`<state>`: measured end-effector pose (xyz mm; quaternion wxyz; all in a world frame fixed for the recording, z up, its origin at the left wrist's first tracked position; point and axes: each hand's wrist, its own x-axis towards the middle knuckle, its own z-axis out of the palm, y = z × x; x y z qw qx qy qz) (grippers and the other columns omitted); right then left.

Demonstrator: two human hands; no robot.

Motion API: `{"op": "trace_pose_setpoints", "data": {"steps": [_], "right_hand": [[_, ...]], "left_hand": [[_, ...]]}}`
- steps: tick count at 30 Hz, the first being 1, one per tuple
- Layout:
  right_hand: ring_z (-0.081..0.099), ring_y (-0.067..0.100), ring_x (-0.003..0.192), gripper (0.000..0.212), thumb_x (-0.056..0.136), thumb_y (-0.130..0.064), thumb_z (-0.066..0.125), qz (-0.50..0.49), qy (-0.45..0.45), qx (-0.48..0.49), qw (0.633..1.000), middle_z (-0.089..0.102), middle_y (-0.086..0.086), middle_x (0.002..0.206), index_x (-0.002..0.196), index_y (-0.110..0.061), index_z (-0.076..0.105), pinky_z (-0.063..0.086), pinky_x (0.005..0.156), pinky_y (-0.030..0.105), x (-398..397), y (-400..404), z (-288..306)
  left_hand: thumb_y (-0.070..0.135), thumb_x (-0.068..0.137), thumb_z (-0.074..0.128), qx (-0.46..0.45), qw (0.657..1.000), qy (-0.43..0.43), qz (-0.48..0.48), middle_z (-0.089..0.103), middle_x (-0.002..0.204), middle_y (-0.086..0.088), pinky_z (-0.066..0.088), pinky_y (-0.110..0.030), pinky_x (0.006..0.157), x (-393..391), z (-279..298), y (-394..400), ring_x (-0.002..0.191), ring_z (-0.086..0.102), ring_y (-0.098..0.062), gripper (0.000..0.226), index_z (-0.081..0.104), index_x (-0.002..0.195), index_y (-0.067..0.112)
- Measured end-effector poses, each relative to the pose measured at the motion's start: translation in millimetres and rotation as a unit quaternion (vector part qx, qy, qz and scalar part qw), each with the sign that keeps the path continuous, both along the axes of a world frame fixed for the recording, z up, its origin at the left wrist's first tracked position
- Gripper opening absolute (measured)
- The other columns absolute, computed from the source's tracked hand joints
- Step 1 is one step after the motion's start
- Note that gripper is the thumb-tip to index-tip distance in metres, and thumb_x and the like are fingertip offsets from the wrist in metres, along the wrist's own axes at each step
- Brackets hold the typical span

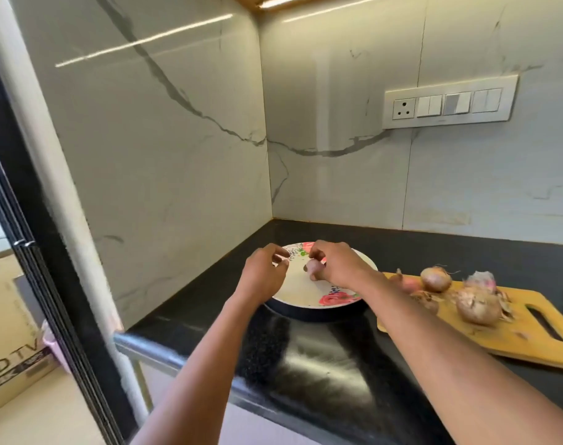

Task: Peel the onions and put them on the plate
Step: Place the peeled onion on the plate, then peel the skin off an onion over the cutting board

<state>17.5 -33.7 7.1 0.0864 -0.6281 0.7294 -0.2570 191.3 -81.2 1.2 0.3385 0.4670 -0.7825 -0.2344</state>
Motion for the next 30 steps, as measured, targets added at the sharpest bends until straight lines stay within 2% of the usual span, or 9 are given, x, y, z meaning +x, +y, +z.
{"op": "trace_pose_setpoints", "data": {"steps": [2,5,9,13,17,20,23,25,30], "right_hand": [[0.058,0.02,0.103,0.04,0.088,-0.026,0.075,-0.001,-0.01,0.007,1.0,0.063,0.005,0.128,0.125,-0.025,0.059,0.046,0.085,0.032,-2,-1,-2],[0.062,0.022,0.103,0.046,0.085,-0.032,0.08,0.006,-0.012,0.006,1.0,0.064,0.003,0.128,0.126,-0.026,0.059,0.05,0.086,0.034,-5,-1,-1],[0.063,0.02,0.108,0.03,0.093,-0.03,0.072,0.009,-0.01,-0.032,0.999,0.067,0.002,0.122,0.12,-0.024,0.062,0.052,0.094,0.038,-17,11,12],[0.063,0.014,0.099,0.014,0.099,-0.023,0.064,0.007,-0.018,-0.068,0.997,0.07,-0.002,0.108,0.113,-0.022,0.068,0.046,0.078,0.026,-39,35,26],[0.065,0.004,0.088,0.016,0.1,-0.016,0.059,-0.017,-0.04,-0.096,0.994,0.073,-0.006,0.1,0.108,-0.023,0.071,0.041,0.069,0.014,-69,68,36],[0.064,-0.003,0.082,0.018,0.098,-0.012,0.06,-0.03,-0.041,-0.098,0.994,0.074,-0.007,0.095,0.102,-0.026,0.071,0.044,0.07,0.017,-93,95,43],[0.063,0.0,0.087,0.014,0.095,-0.016,0.067,-0.058,-0.045,-0.089,0.993,0.072,-0.007,0.097,0.104,-0.025,0.073,0.048,0.074,0.017,-124,127,47],[0.065,0.003,0.091,0.013,0.095,-0.018,0.069,-0.078,-0.056,-0.087,0.992,0.07,-0.009,0.097,0.103,-0.027,0.073,0.051,0.078,0.023,-146,147,45],[0.064,0.008,0.101,0.012,0.096,-0.022,0.068,-0.12,-0.061,-0.068,0.988,0.071,-0.007,0.104,0.105,-0.028,0.073,0.046,0.08,0.022,-191,182,25]], "left_hand": [[0.023,0.101,0.061,0.002,1.0,-0.001,-0.006,0.066,0.122,0.001,0.043,-0.024,0.082,-2,-2,-1,0.104,0.061,-0.014,0.017,0.065,0.116,0.025],[0.023,0.101,0.06,0.009,1.0,-0.001,-0.008,0.065,0.123,0.001,0.043,-0.024,0.082,-6,-5,-2,0.104,0.06,-0.013,0.017,0.064,0.118,0.027],[0.024,0.101,0.06,0.006,1.0,0.006,-0.017,0.065,0.122,0.001,0.043,-0.024,0.082,-13,-3,2,0.103,0.059,-0.012,0.018,0.064,0.118,0.026],[0.023,0.102,0.059,-0.003,0.998,0.022,-0.055,0.066,0.118,0.004,0.043,-0.02,0.071,-32,7,17,0.102,0.061,-0.012,0.021,0.064,0.122,0.023],[0.025,0.102,0.06,-0.008,0.994,0.039,-0.104,0.064,0.11,0.009,0.041,-0.018,0.07,-65,15,35,0.099,0.059,-0.008,0.02,0.065,0.121,0.022],[0.024,0.101,0.062,-0.008,0.988,0.054,-0.141,0.064,0.101,0.013,0.044,-0.02,0.073,-94,18,50,0.096,0.06,-0.006,0.017,0.067,0.117,0.022],[0.024,0.099,0.065,-0.015,0.981,0.068,-0.181,0.065,0.094,0.015,0.046,-0.016,0.073,-129,20,67,0.09,0.062,-0.005,0.014,0.07,0.112,0.021],[0.025,0.098,0.066,-0.015,0.975,0.071,-0.21,0.065,0.092,0.017,0.049,-0.014,0.073,-149,22,79,0.091,0.063,-0.001,0.014,0.07,0.112,0.022],[0.024,0.098,0.066,-0.019,0.963,0.069,-0.261,0.062,0.09,0.022,0.045,-0.004,0.061,-195,25,103,0.082,0.058,0.01,0.017,0.07,0.114,0.019]]}}
